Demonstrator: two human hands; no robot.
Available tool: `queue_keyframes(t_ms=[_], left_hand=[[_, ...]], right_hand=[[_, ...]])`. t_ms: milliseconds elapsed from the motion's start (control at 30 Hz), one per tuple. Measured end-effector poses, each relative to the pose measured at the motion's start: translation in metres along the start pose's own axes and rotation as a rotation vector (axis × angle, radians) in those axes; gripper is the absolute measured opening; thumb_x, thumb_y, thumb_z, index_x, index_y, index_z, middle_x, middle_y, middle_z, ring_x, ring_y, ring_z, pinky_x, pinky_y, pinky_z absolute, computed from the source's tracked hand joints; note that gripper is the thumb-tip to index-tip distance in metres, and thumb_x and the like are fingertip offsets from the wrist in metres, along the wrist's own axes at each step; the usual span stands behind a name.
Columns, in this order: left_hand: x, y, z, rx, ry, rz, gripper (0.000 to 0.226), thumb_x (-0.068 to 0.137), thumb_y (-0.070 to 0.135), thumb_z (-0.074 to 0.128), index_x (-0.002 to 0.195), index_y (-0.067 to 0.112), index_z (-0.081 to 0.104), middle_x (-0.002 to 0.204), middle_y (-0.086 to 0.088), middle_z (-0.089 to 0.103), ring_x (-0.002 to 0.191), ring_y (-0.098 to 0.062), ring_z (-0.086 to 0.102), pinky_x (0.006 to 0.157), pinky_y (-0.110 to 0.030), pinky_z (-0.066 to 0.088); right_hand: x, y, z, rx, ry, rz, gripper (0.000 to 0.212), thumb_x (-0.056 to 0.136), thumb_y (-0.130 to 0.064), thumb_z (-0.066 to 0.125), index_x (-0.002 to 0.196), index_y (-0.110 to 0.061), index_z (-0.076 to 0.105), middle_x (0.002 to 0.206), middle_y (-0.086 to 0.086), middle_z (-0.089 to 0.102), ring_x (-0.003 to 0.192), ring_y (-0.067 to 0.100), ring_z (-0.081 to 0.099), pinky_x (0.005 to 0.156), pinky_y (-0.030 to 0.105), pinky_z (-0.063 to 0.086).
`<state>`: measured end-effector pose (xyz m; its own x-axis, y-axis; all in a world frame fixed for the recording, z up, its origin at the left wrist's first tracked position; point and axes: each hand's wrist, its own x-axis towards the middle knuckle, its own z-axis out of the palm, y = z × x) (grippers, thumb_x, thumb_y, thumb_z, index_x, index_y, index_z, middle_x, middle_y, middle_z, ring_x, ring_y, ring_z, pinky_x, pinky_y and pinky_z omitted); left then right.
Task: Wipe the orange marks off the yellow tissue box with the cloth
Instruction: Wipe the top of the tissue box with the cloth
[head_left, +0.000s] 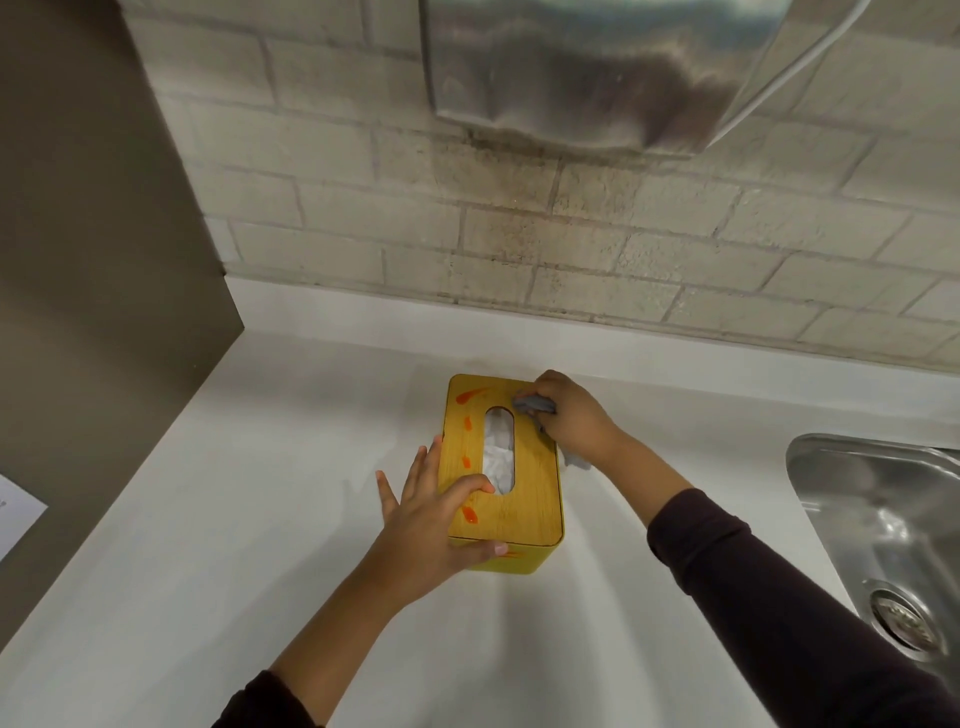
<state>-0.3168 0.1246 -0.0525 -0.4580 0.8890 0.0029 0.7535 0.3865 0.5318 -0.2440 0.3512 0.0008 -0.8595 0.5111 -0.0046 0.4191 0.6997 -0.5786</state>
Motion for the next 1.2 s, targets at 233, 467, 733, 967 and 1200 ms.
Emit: queue_keyframes(t_ms=[233, 467, 733, 967, 1200], left_hand=[[0.001, 0.0, 0.0, -0.017, -0.008, -0.005, 0.078, 0.05, 0.094, 0.031, 0.117, 0.055, 0.036, 0.158, 0.002, -0.003, 0.146, -0.025, -0.004, 0.108, -0.06, -0.013], [0.001, -0.001, 0.002, -0.022, 0.008, -0.003, 0.079, 0.05, 0.095, 0.031, 0.118, 0.055, 0.034, 0.158, 0.003, -0.004, 0.146, -0.024, -0.005, 0.109, -0.06, -0.013], [0.001, -0.001, 0.003, -0.074, 0.005, 0.0, 0.076, 0.05, 0.094, 0.036, 0.117, 0.059, 0.034, 0.158, 0.004, -0.003, 0.146, -0.022, -0.004, 0.109, -0.06, -0.012], [0.005, -0.003, -0.001, -0.303, -0.097, -0.158, 0.127, 0.041, 0.092, 0.045, 0.136, 0.043, -0.024, 0.158, 0.008, -0.005, 0.145, -0.018, -0.012, 0.109, -0.052, -0.02], [0.001, 0.0, -0.008, -0.356, -0.155, -0.16, 0.125, 0.03, 0.1, 0.033, 0.124, 0.047, -0.029, 0.158, 0.005, -0.014, 0.142, -0.018, -0.025, 0.108, -0.054, -0.021]], right_hand=[[0.017, -0.004, -0.012, -0.155, -0.023, 0.063, 0.018, 0.084, 0.002, 0.053, 0.092, -0.006, 0.067, 0.103, 0.013, 0.059, 0.096, 0.026, 0.057, 0.073, 0.025, 0.039], [0.006, 0.002, -0.015, -0.085, -0.123, 0.018, 0.022, 0.078, 0.004, 0.052, 0.089, -0.005, 0.069, 0.092, 0.003, 0.061, 0.09, 0.016, 0.058, 0.061, 0.004, 0.039], [0.017, -0.014, -0.009, -0.158, -0.098, 0.034, 0.022, 0.086, 0.001, 0.048, 0.095, -0.001, 0.067, 0.106, 0.012, 0.063, 0.096, 0.024, 0.059, 0.076, 0.026, 0.046], [0.022, -0.01, -0.03, -0.156, -0.132, 0.147, 0.015, 0.082, -0.004, 0.048, 0.074, -0.008, 0.06, 0.08, 0.004, 0.06, 0.082, 0.02, 0.056, 0.058, 0.019, 0.038], [0.037, -0.04, -0.004, 0.053, -0.034, 0.002, 0.027, 0.086, 0.0, 0.049, 0.065, -0.016, 0.057, 0.071, 0.001, 0.057, 0.071, 0.015, 0.054, 0.059, 0.022, 0.035]])
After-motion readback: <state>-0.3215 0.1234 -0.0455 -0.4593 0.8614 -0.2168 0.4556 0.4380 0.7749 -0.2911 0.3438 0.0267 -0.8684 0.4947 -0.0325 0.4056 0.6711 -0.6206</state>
